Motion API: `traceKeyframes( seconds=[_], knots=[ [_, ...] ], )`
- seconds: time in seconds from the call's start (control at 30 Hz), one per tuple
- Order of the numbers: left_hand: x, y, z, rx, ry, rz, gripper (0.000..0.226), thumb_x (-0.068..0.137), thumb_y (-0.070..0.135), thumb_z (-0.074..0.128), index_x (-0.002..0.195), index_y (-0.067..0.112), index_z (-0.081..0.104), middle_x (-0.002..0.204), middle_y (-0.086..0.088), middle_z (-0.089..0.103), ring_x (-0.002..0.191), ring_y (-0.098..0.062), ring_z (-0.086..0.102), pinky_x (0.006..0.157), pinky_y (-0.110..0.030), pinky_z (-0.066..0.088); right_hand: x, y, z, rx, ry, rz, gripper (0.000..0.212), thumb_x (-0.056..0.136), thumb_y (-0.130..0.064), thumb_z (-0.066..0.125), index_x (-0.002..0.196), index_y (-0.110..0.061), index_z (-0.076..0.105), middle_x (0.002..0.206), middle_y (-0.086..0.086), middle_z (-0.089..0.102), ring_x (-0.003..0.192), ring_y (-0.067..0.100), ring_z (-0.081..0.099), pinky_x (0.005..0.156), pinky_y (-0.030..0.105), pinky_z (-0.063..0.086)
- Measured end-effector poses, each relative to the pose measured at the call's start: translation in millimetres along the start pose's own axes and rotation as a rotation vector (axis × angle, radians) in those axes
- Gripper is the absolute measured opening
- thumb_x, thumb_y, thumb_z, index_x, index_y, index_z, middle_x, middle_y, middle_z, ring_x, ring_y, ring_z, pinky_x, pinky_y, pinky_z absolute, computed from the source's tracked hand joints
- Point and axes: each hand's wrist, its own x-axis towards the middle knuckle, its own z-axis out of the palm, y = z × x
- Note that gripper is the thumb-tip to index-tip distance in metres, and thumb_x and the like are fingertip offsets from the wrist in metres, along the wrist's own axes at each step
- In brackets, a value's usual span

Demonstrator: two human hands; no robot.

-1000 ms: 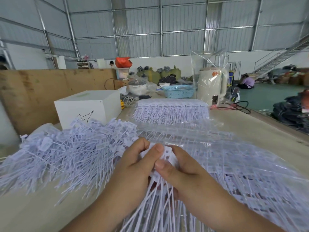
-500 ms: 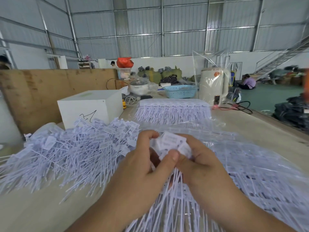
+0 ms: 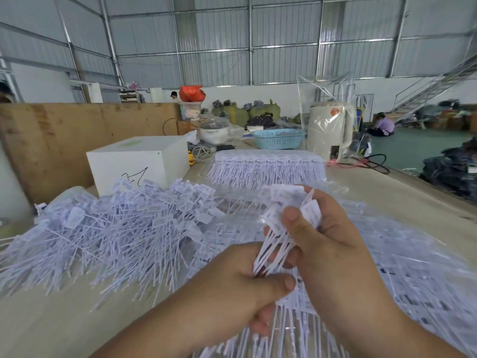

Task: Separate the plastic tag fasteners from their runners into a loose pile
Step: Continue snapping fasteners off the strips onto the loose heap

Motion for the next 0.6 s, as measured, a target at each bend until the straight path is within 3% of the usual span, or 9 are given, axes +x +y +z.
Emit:
traceKeyframes(
  seconds=[0.1,0.17,0.2,0.27,0.33,0.43,0.5,0.6],
  knots=[
    [0.9,-1.0,-12.8,0.059,0.153,-0.001,0.012,0.093,0.028,0.064,0.089,0.034,0.073,0.044,0.013,0.043,0.037,-0.003,0.042,0.040,-0.022,0.041,3.4,3.1,-3.0,0.105,0.034,0.121,0.054,0.076,-0.032,0.080,0.123,-0.028,0.054,0.103,-0.003,0.070,0.086,0.015,0.073,0.071,0.034,0.057],
    [2.0,-2.6,-31.1,0.053,0.351,-0.035,0.018,0.094,0.029,0.062,0.077,0.031,0.070,0.042,0.012,0.043,0.032,-0.003,0.037,0.037,-0.021,0.032,3.8,4.0,-6.6,0.065,0.045,0.197,0.078,0.066,-0.051,0.082,0.131,-0.036,0.043,0.101,-0.011,0.068,0.092,0.010,0.071,0.082,0.035,0.057],
    [2.9,-3.2,-42.1,0.069,0.460,-0.050,0.021,0.094,0.030,0.061,0.074,0.028,0.067,0.043,0.011,0.043,0.032,-0.004,0.036,0.039,-0.022,0.030,3.3,3.2,-7.9,0.011,0.034,0.224,0.078,0.063,-0.054,0.078,0.130,-0.040,0.041,0.100,-0.016,0.067,0.092,0.007,0.071,0.087,0.037,0.056],
    [3.8,-6.4,-66.1,0.245,0.641,-0.068,0.025,0.095,0.034,0.059,0.075,0.020,0.062,0.051,0.008,0.049,0.040,-0.008,0.045,0.047,-0.027,0.032,1.3,2.7,-10.8,-0.111,0.014,0.224,0.053,0.075,-0.049,0.070,0.121,-0.040,0.047,0.103,-0.017,0.064,0.087,0.004,0.070,0.088,0.040,0.055],
    [4.7,-13.3,-85.2,0.487,0.743,-0.121,0.026,0.096,0.035,0.054,0.078,0.018,0.054,0.070,0.002,0.057,0.065,-0.018,0.058,0.061,-0.032,0.038,-1.0,2.3,-11.9,-0.262,-0.031,0.154,0.033,0.080,-0.041,0.065,0.109,-0.042,0.051,0.102,-0.021,0.058,0.082,0.001,0.065,0.075,0.026,0.057],
    [6.6,-24.1,-97.4,0.865,0.770,-0.249,0.028,0.097,0.033,0.048,0.114,0.011,0.053,0.104,-0.013,0.063,0.087,-0.030,0.057,0.077,-0.039,0.045,-5.7,2.9,-10.2,-0.388,-0.146,0.036,0.016,0.087,-0.025,0.063,0.099,-0.034,0.057,0.086,-0.020,0.059,0.061,0.006,0.056,0.053,0.013,0.047],
    [7.4,-29.1,-99.2,1.005,0.789,-0.255,0.043,0.098,0.031,0.046,0.138,0.016,0.045,0.120,-0.011,0.059,0.103,-0.032,0.057,0.084,-0.041,0.048,-9.3,3.5,-9.9,-0.505,-0.265,-0.016,0.013,0.092,-0.018,0.062,0.089,-0.031,0.061,0.073,-0.015,0.060,0.052,0.006,0.049,0.049,0.015,0.041],
    [8.8,-32.0,-99.4,1.139,0.792,-0.185,0.043,0.097,0.026,0.048,0.139,0.016,0.049,0.127,-0.010,0.055,0.113,-0.033,0.052,0.088,-0.044,0.048,-11.0,4.8,-10.0,-0.796,-0.471,-0.051,0.013,0.095,-0.029,0.057,0.083,-0.031,0.058,0.064,-0.012,0.057,0.049,0.001,0.045,0.050,0.017,0.037]
  ],
)
